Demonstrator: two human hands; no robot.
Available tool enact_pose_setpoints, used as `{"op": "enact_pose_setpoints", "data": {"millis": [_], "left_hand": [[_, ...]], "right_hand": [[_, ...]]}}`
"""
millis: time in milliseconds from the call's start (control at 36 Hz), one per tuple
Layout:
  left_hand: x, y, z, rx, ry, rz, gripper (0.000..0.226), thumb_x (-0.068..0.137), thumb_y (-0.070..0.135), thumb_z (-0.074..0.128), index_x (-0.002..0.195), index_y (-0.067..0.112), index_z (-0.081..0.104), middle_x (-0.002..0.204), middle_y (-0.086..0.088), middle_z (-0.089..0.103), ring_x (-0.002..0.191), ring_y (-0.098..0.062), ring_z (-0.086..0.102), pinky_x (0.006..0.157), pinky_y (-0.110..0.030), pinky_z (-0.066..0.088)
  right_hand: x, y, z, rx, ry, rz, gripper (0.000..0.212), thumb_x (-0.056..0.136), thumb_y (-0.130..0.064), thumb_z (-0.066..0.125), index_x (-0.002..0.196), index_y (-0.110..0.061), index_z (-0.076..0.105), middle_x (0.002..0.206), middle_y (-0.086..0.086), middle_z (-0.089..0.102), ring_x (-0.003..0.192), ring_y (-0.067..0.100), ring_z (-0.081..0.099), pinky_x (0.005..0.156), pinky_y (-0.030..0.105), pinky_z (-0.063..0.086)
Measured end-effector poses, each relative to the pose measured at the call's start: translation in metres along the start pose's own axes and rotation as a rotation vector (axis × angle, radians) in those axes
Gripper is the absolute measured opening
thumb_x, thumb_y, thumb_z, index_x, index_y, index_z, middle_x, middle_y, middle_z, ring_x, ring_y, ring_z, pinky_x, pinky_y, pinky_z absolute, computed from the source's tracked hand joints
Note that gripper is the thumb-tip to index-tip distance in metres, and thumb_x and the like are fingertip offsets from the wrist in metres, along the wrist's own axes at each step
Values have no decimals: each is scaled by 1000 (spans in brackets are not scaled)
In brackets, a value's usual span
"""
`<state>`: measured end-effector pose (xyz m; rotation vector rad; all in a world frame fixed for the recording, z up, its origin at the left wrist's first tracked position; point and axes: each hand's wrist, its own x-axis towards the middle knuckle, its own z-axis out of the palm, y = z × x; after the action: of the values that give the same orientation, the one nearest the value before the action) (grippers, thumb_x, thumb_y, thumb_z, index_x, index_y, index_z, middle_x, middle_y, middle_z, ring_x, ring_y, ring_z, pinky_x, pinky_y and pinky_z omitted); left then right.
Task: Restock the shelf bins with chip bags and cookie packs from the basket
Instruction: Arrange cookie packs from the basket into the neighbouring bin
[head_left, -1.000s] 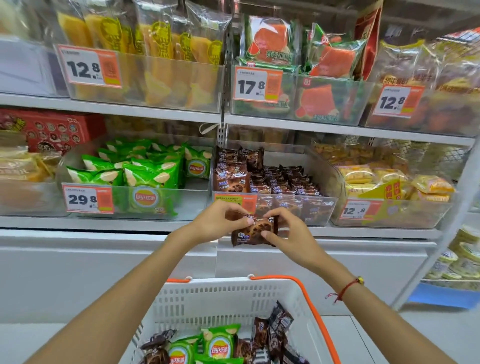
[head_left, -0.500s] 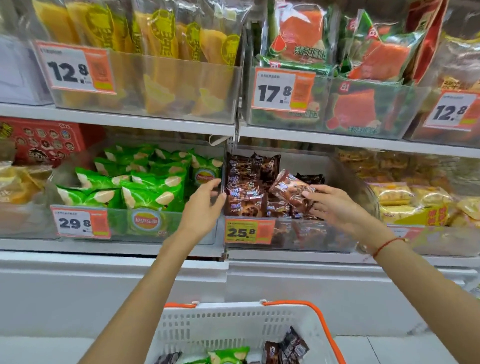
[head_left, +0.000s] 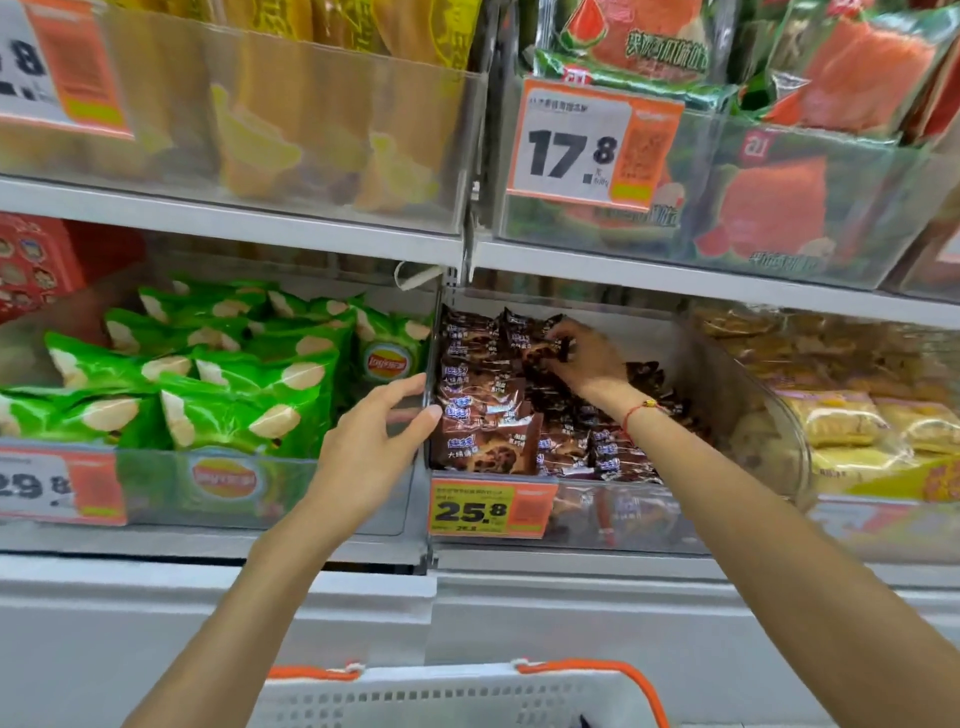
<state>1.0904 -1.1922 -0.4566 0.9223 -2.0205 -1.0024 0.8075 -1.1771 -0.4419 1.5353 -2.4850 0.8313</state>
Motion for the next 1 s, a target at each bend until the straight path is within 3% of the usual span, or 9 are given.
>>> {"op": "enact_pose_setpoints", "data": {"millis": [139, 389, 528, 611, 694, 778, 833, 917, 1000], "left_hand": [[3, -6, -1, -87, -32, -10, 40, 91, 34, 59, 131, 32, 54, 120, 13, 65, 108, -2, 61, 100, -42, 47], [4, -8, 2, -53, -16, 49, 41, 92, 37, 59, 132, 31, 53, 128, 13, 60, 109, -2, 60, 100, -43, 46], [1, -7, 2, -61, 2, 39, 47, 92, 33, 60, 137, 25, 51, 130, 11, 59, 114, -5, 59, 101, -43, 46], [-3, -4, 2, -122, 38, 32, 52, 91, 28, 63, 140, 18, 48, 137, 5, 55, 115, -8, 58, 102, -41, 46], [-9, 5, 2, -102, 91, 62, 50, 90, 25, 64, 137, 17, 49, 136, 3, 54, 114, -8, 55, 97, -32, 47], [-17, 18, -1, -65, 180, 130, 41, 89, 25, 66, 128, 22, 55, 124, 6, 59, 106, -7, 58, 87, -35, 53], [-26, 29, -4, -21, 219, 186, 32, 89, 26, 65, 120, 28, 58, 115, 14, 60, 97, -3, 59, 80, -32, 54], [-49, 37, -8, 29, 193, 214, 21, 89, 27, 64, 107, 36, 58, 100, 21, 63, 86, 2, 60, 71, -27, 52], [-80, 25, -5, 41, 121, 187, 16, 88, 25, 64, 99, 36, 61, 94, 20, 66, 84, 2, 61, 73, -28, 50]], "right_hand": [[0, 1, -1, -149, 37, -219, 41, 84, -16, 70, 122, -28, 62, 128, 0, 56, 122, 25, 48, 108, 40, 36], [1, -11, 9, -221, -46, -143, 42, 89, -15, 65, 126, -31, 58, 136, 2, 52, 128, 27, 44, 107, 41, 39], [-1, -10, -9, -254, -218, -151, 58, 89, -7, 61, 139, -33, 46, 148, 1, 41, 136, 28, 36, 111, 40, 34], [-15, -8, -26, -176, -228, -167, 62, 90, -12, 61, 143, -34, 39, 149, 2, 39, 135, 28, 38, 110, 40, 36], [-44, -8, -43, -47, -184, -135, 53, 91, -13, 58, 142, -22, 42, 138, 9, 52, 117, 29, 54, 100, 40, 45], [-86, -5, -58, 18, -94, -171, 48, 92, -15, 60, 138, -17, 47, 137, 5, 52, 128, 23, 45, 110, 38, 35], [-117, -5, -65, 103, -46, -251, 43, 90, -12, 62, 131, -20, 53, 130, 2, 56, 123, 20, 47, 106, 39, 38], [-165, -8, -67, 205, 22, -283, 34, 87, -6, 64, 116, -24, 61, 108, -9, 60, 101, 12, 54, 91, 23, 42], [-212, -16, -56, 297, -10, -272, 29, 86, -4, 65, 105, -26, 64, 95, -16, 60, 87, 4, 54, 78, 12, 40]]}}
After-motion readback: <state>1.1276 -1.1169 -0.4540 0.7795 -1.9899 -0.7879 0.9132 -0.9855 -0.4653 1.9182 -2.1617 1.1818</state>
